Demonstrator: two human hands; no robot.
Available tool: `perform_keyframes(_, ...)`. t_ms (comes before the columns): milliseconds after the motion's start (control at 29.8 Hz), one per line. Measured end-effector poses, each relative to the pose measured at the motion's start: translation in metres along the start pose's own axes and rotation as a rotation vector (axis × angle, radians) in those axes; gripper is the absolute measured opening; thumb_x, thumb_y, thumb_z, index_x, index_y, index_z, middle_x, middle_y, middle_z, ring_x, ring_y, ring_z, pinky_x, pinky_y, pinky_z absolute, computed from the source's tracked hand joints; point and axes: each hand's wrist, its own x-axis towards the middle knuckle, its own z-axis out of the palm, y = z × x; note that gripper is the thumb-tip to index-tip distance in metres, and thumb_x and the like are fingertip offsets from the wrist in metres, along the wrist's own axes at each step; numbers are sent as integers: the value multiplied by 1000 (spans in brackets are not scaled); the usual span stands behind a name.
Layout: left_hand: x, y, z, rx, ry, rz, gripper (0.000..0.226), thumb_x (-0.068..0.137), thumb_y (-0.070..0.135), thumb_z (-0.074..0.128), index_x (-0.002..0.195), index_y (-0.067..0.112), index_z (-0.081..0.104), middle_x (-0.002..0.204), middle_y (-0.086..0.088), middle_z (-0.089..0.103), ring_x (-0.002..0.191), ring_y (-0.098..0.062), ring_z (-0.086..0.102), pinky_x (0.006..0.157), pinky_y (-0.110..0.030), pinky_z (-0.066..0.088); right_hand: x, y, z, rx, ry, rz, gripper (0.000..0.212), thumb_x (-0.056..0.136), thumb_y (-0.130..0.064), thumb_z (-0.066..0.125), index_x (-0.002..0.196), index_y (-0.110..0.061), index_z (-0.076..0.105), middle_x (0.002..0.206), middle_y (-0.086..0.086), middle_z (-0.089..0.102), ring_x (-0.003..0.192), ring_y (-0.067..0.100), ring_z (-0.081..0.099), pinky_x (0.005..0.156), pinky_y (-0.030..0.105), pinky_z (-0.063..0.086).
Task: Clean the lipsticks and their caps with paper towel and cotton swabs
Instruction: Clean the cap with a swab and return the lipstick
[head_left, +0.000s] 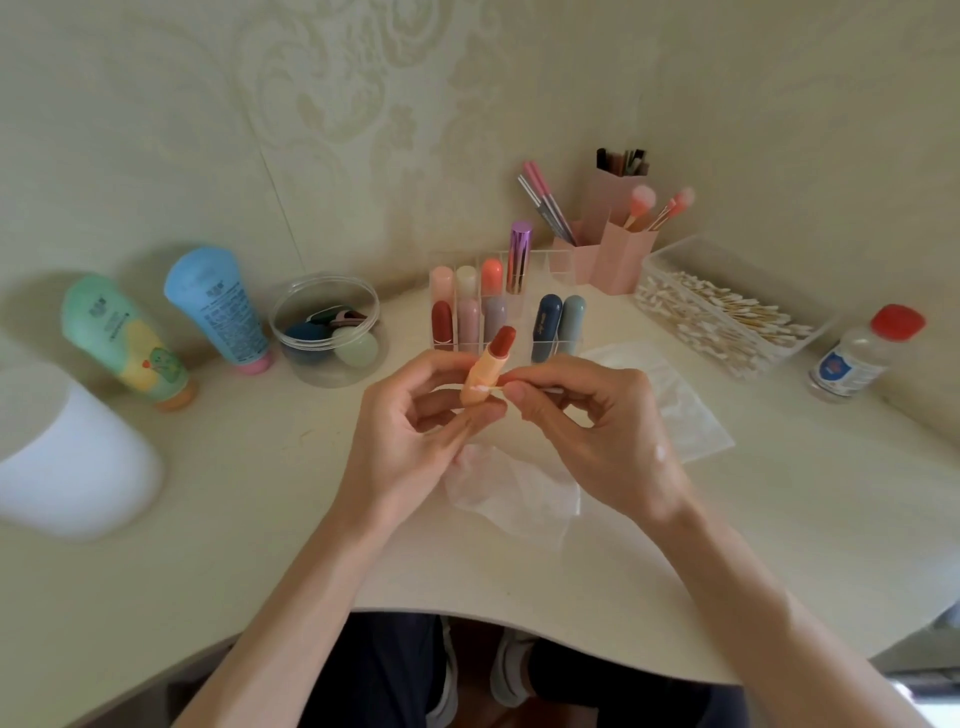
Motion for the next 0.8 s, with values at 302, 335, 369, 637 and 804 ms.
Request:
perform_keyframes(302, 3, -9, -5, 66, -41, 67, 28, 92, 16, 71, 120, 11, 74, 118, -4, 69, 110, -24, 68, 87, -30, 56, 1, 2, -2, -4, -4, -14, 14, 97, -7, 74, 106, -13, 81, 87, -13, 74, 75, 17, 66, 72, 28, 53)
perform_keyframes(335, 3, -9, -5, 73, -55, 74, 29, 94, 15, 69, 122, 10, 74, 117, -3, 69, 112, -23, 67, 88, -27, 53, 1, 2, -2, -4, -4, -12, 13, 97, -7, 74, 106, -12, 81, 87, -10, 74, 75, 18, 66, 72, 28, 53)
perform_keyframes(369, 2, -9, -4, 71, -62, 75, 30, 94, 13, 69, 124, 10, 73, 116, -2, 70, 112, -21, 67, 89, -25, 51, 1, 2, -2, -4, -1, -13, 12, 97, -6, 73, 105, -11, 81, 87, -8, 75, 75, 17, 66, 72, 27, 53)
perform_keyframes(637, -2, 2, 1, -57, 31, -1, 22, 86, 15, 73, 108, 17, 73, 99, 2, 79, 74, -10, 67, 64, -21, 52, 0, 2, -1, 5, 6, -9, 14, 97, -6, 74, 107, -11, 81, 88, -5, 76, 75, 17, 66, 71, 32, 54)
perform_keyframes(804, -3, 0, 2, 13, -27, 8, 34, 84, 17, 78, 117, 16, 72, 107, 1, 78, 98, -18, 74, 84, -35, 60, -1, 2, 1, -5, 5, -10, 14, 97, -7, 74, 107, -11, 82, 89, 0, 76, 76, 20, 66, 71, 31, 54)
